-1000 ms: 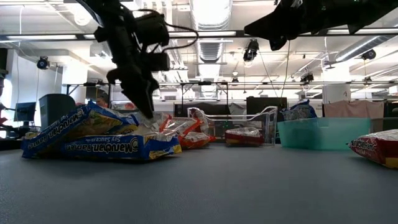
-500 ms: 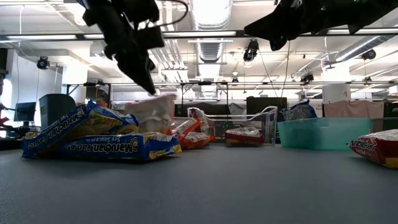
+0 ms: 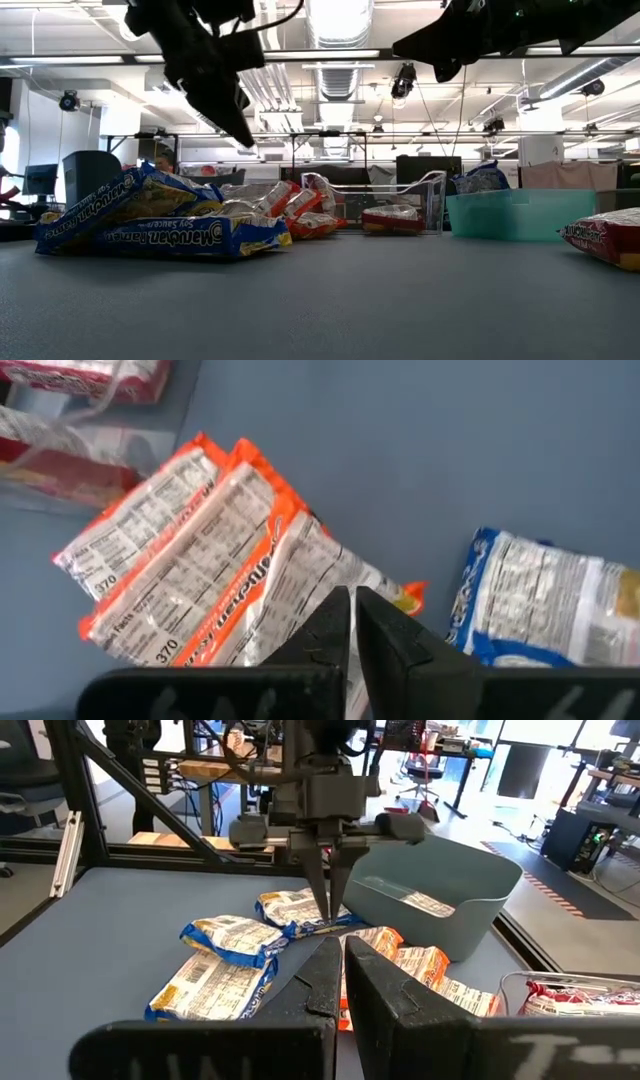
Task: Sort Maruchan noodles
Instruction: Put the orange noodle pack into the gray bin
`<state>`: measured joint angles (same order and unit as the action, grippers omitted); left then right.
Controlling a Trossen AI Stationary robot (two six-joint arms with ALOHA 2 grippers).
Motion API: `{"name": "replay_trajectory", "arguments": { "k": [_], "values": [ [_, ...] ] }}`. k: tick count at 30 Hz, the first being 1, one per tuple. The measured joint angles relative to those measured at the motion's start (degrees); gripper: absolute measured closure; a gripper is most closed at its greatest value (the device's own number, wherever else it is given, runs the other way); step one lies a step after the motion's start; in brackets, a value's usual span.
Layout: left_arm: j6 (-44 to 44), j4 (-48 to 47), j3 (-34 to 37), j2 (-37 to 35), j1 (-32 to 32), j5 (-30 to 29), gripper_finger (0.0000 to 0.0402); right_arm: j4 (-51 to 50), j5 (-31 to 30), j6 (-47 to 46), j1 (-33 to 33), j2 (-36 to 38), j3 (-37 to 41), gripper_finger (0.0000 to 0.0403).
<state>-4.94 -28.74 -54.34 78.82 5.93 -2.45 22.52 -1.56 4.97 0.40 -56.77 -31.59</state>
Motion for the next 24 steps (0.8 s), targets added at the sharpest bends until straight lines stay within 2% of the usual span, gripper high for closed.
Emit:
{"name": "replay_trajectory", "arguments": {
  "k": [4,15,19,24],
  "values": [
    [-2.15,0.13,0.04,0.35,1.30,-0.01,0.0357,0.00,0.00,-0.02,-0.02,0.00,0.00,0.0394],
    [-11.95,2.86,0.13,6.73,5.89,-0.01,0.0198,0.00,0.01,-0.07,-0.02,0.00,0.00,0.0394],
    [-14.88,3.59,0.11,9.26,7.32,-0.01,0.0168,-0.27,0.02,-0.61,-0.02,0.00,0.02,0.0394],
    [-15.94,3.73,0.05,11.14,8.01,0.74,0.0162,-1.29,0.02,-0.46,0.01,-0.02,0.02,0.0394]
  ]
}}
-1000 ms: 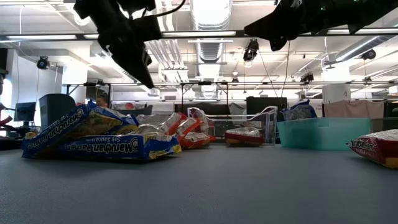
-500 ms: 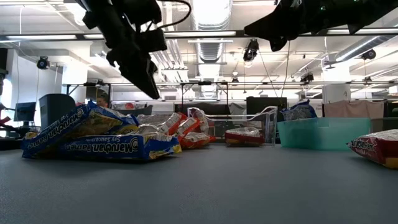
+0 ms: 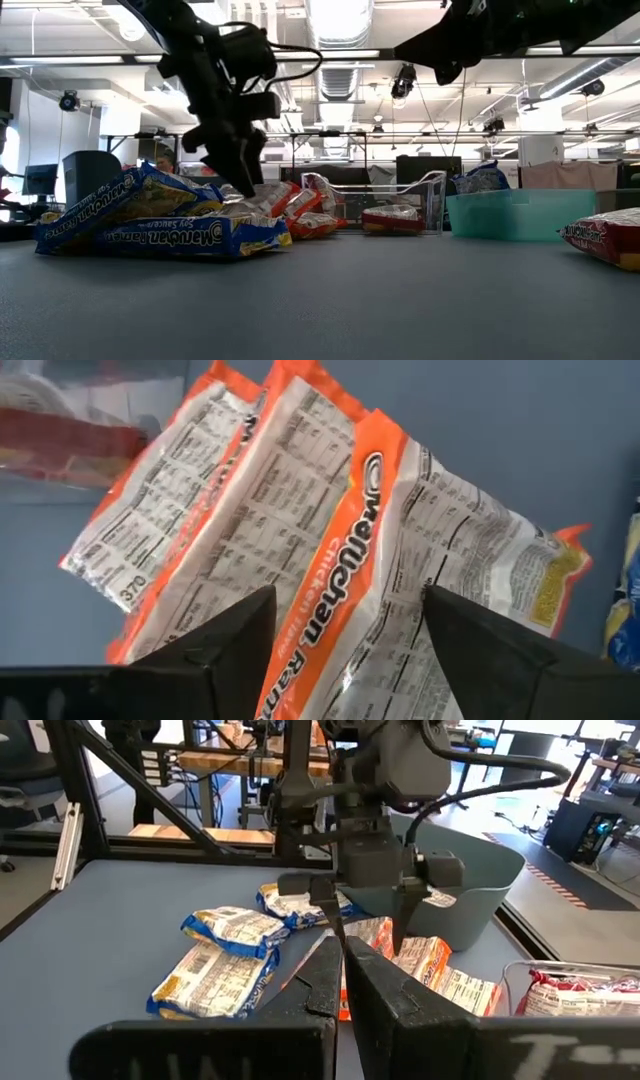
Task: Sort Maruchan noodles
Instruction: Put the orange noodle pack into the gray bin
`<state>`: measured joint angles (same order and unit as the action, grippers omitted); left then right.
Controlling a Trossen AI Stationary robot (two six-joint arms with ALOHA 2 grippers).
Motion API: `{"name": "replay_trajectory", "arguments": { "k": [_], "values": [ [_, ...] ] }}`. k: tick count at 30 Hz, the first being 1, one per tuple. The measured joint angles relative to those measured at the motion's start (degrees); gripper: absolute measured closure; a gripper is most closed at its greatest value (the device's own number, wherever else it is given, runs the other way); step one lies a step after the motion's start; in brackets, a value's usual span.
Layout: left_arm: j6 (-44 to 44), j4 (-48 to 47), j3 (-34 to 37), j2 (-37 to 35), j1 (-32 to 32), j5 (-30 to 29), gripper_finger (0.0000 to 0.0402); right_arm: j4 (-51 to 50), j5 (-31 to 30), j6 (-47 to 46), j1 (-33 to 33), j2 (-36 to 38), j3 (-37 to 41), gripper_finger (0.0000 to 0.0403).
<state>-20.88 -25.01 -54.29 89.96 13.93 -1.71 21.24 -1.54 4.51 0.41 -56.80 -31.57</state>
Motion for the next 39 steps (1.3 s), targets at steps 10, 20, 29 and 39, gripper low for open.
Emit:
{"name": "replay_trajectory", "arguments": {
  "k": [10,20,29,39],
  "values": [
    [0.40,-0.94,-0.06,1.31,-0.10,3.18,0.0183,0.05,0.00,-0.04,0.10,0.00,0.02,0.0394],
    [1.91,-3.18,-0.69,0.70,-0.36,3.60,0.0328,0.04,0.00,-0.42,0.10,0.00,0.02,0.0394],
    [3.58,-8.78,-4.15,0.20,-0.77,3.18,0.0394,0.06,0.00,-0.52,0.10,0.00,0.02,0.0394],
    [4.02,-9.91,-5.58,-2.70,-3.64,3.12,0.0400,0.06,0.00,-0.63,0.10,0.00,0.02,0.0394]
  ]
}}
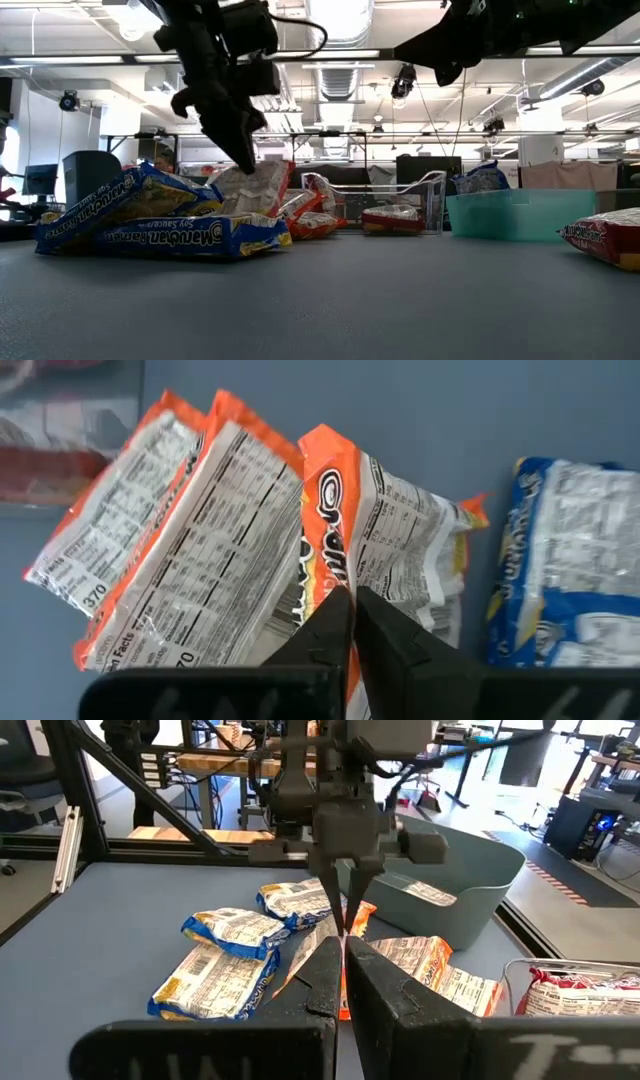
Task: Sort Maruchan noodles
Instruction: Put the orange noodle pack into the gray bin
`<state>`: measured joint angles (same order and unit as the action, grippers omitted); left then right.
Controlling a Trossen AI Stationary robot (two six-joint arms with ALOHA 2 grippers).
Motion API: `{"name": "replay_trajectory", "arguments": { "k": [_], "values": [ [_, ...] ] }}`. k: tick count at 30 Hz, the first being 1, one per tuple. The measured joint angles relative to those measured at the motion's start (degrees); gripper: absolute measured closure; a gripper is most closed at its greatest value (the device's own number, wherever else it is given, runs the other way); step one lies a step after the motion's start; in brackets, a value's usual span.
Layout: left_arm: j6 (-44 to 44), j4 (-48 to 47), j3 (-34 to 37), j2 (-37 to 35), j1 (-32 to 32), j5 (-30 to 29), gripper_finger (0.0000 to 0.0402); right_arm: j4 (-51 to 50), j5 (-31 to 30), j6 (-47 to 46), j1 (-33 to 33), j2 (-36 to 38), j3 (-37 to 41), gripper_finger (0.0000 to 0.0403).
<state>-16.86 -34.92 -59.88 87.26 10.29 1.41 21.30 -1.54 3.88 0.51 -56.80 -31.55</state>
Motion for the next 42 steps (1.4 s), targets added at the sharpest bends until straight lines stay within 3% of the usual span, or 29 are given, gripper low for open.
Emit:
{"name": "replay_trajectory", "arguments": {
  "k": [13,25,30,42],
  "values": [
    [3.13,0.21,-0.09,-6.67,-2.65,-3.71,0.0401,0.00,0.00,-0.26,0.00,0.00,-0.01,0.0394],
    [7.03,2.70,0.69,-6.20,-3.71,-0.84,0.0394,-0.02,0.00,-0.32,0.00,0.00,-0.02,0.0394],
    [6.45,4.06,0.76,-5.19,-2.85,-0.83,0.0354,-0.02,0.00,-0.45,0.00,0.00,-0.02,0.0394],
    [-0.54,12.63,3.82,-0.78,0.07,-0.93,0.0192,-0.04,0.00,-0.46,0.00,0.00,-0.02,0.0394]
  ]
}}
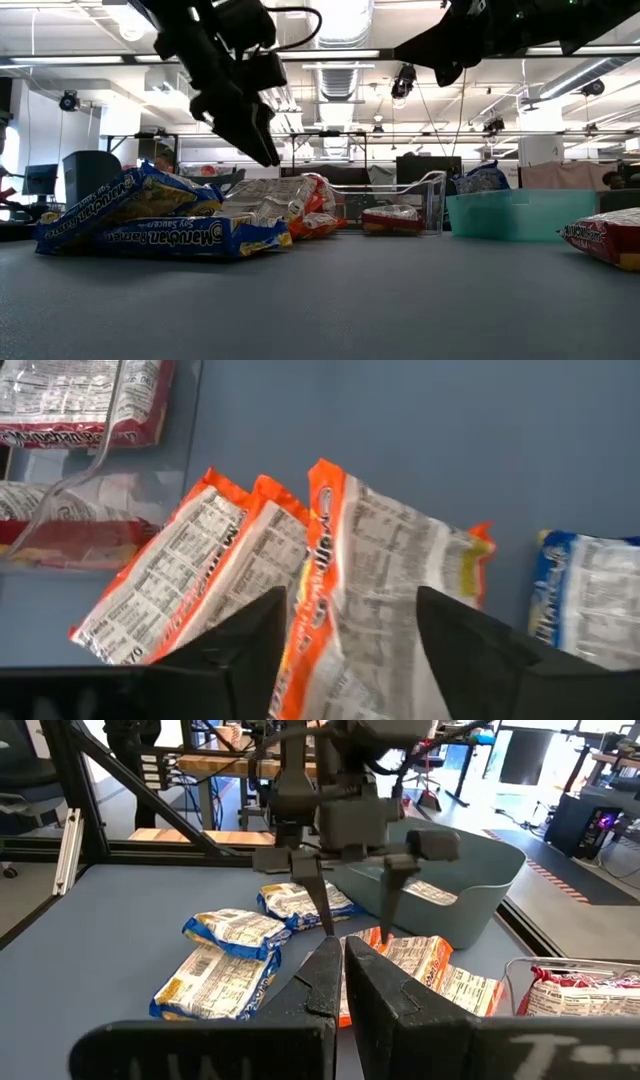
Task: Sort Maruchan noodles
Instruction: Put the orange noodle pack into the gray bin
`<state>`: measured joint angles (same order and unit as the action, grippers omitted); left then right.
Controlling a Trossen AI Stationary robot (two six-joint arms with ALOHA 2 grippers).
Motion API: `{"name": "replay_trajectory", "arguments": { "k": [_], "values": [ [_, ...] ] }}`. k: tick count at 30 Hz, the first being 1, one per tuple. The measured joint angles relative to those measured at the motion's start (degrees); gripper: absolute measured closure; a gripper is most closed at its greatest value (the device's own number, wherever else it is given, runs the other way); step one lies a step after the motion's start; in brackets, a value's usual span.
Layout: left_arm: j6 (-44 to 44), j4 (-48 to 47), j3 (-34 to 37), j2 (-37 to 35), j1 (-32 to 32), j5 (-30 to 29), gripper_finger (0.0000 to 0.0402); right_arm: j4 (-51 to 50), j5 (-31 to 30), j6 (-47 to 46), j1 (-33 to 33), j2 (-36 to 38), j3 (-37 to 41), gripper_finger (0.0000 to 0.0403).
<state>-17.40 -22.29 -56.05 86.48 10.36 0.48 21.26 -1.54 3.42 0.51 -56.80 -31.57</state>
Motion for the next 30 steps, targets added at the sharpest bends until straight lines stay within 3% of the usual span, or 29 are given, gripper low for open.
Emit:
{"name": "replay_trajectory", "arguments": {
  "k": [6,17,23,30],
  "values": [
    [-1.25,1.99,0.00,4.47,1.41,0.06,0.0172,-0.20,0.02,0.22,0.00,0.00,0.00,0.0394],
    [-1.49,3.10,-0.15,9.45,1.65,6.50,0.0203,-1.33,0.00,0.17,0.00,0.00,0.00,0.0394],
    [-0.72,2.70,-0.13,8.78,1.52,6.19,0.0249,-1.19,-0.02,0.17,0.26,0.00,0.00,0.0394],
    [-0.54,2.15,-0.04,8.30,1.48,6.22,0.0335,-1.25,-0.02,-0.12,0.26,0.00,0.00,0.0394]
  ]
}}
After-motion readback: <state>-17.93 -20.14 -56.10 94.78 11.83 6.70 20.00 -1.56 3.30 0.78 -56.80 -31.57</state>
